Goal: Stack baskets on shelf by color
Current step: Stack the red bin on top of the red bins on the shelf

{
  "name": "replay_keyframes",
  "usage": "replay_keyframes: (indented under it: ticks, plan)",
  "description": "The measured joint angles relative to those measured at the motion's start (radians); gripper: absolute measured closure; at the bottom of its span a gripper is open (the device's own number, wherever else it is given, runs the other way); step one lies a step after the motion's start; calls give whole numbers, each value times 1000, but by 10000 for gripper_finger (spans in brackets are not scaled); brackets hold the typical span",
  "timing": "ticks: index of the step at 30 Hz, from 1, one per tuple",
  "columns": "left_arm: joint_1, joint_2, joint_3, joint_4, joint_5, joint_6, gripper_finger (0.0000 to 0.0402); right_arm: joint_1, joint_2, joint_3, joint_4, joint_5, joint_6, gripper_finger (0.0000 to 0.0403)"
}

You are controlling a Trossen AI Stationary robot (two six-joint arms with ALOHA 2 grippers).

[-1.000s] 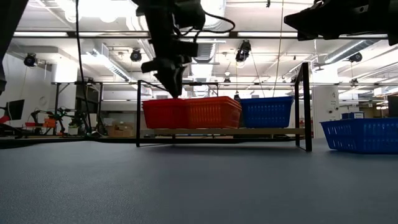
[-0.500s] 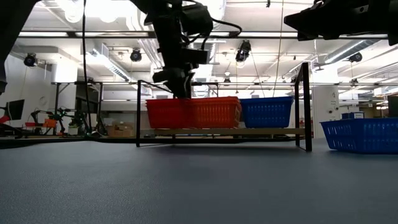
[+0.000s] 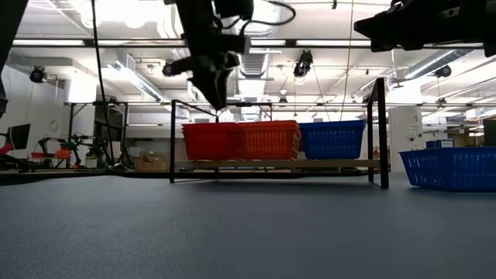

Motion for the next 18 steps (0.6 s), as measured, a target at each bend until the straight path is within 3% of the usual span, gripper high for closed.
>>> replay_keyframes:
  ticks: [5,12,18]
  plan:
    - [-29,-19,-2,58,84,-61,313,0,0,0,0,0,-1,394]
    - [-36,-18,-82,68,84,-69,392,0,0,0,0,0,-1,394]
    - [-33,-17,-147,65,27,-68,392,0,0,0,-1,1,-1,394]
